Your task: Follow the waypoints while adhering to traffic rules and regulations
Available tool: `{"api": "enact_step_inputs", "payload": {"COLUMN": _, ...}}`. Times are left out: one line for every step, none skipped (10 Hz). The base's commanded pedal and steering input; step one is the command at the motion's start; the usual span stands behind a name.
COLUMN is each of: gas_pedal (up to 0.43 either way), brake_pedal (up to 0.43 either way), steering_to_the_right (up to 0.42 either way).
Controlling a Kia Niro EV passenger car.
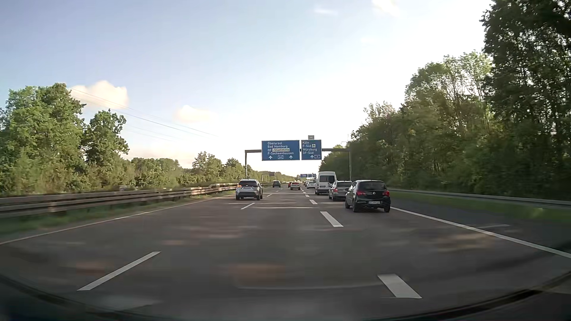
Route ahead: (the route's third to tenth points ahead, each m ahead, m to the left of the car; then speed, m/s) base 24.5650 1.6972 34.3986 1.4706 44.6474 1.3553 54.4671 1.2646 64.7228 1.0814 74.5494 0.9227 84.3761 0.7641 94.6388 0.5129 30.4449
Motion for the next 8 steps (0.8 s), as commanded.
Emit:
{"api": "enact_step_inputs", "payload": {"gas_pedal": 0.177, "brake_pedal": 0.0, "steering_to_the_right": 0.004}}
{"api": "enact_step_inputs", "payload": {"gas_pedal": 0.157, "brake_pedal": 0.0, "steering_to_the_right": 0.004}}
{"api": "enact_step_inputs", "payload": {"gas_pedal": 0.13, "brake_pedal": 0.0, "steering_to_the_right": 0.005}}
{"api": "enact_step_inputs", "payload": {"gas_pedal": 0.067, "brake_pedal": 0.0, "steering_to_the_right": 0.005}}
{"api": "enact_step_inputs", "payload": {"gas_pedal": 0.067, "brake_pedal": 0.0, "steering_to_the_right": 0.005}}
{"api": "enact_step_inputs", "payload": {"gas_pedal": 0.067, "brake_pedal": 0.0, "steering_to_the_right": 0.005}}
{"api": "enact_step_inputs", "payload": {"gas_pedal": 0.067, "brake_pedal": 0.0, "steering_to_the_right": 0.003}}
{"api": "enact_step_inputs", "payload": {"gas_pedal": 0.067, "brake_pedal": 0.0, "steering_to_the_right": 0.002}}
